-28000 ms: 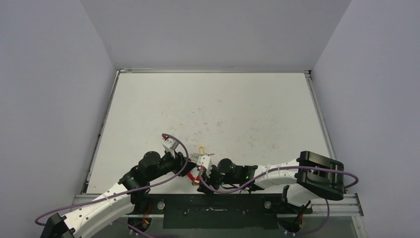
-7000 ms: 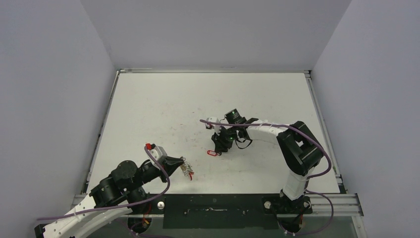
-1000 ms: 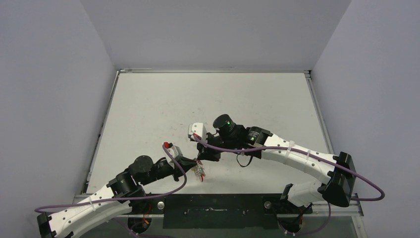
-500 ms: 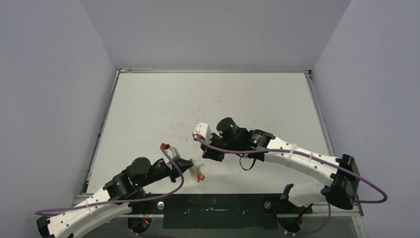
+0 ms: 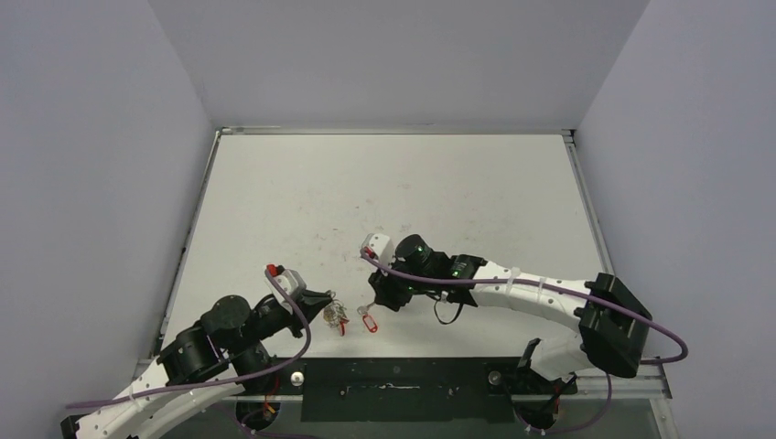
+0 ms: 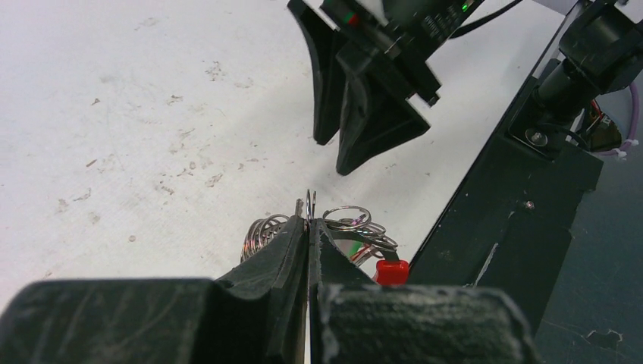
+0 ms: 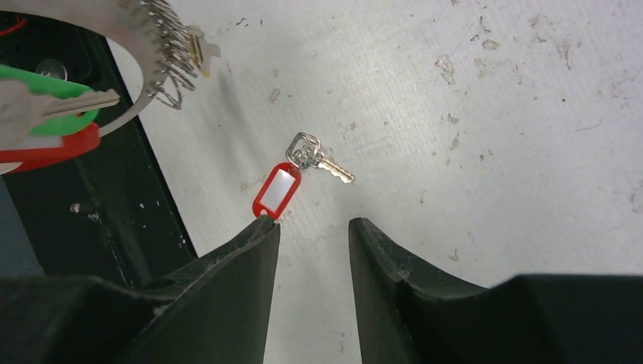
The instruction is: Put the keys on the keyring
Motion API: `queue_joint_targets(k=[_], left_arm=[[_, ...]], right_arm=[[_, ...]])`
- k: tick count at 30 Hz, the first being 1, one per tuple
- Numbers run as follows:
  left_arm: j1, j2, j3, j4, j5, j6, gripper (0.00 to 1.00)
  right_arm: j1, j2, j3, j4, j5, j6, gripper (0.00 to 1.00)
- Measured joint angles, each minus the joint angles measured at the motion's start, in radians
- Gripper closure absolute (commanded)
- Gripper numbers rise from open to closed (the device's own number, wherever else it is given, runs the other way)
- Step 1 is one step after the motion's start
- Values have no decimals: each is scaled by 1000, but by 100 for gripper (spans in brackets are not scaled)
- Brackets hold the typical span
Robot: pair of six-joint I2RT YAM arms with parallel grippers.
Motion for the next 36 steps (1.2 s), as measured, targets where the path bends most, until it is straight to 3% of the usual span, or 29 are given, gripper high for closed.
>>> queue_joint_targets(k=[9, 14, 19, 36], left_arm=[[0, -77, 11, -60, -27, 8, 100], [0, -84, 11, -71, -30, 14, 100], [0, -84, 11, -74, -30, 16, 100], [0, -84, 11, -74, -30, 27, 100]], right_arm=[[-8, 272, 53, 126, -31, 138, 57], [-8, 356, 68, 146, -51, 206, 64], [-8, 384, 71, 170, -66, 242, 75], [-2, 393, 85, 175, -107, 265, 75]])
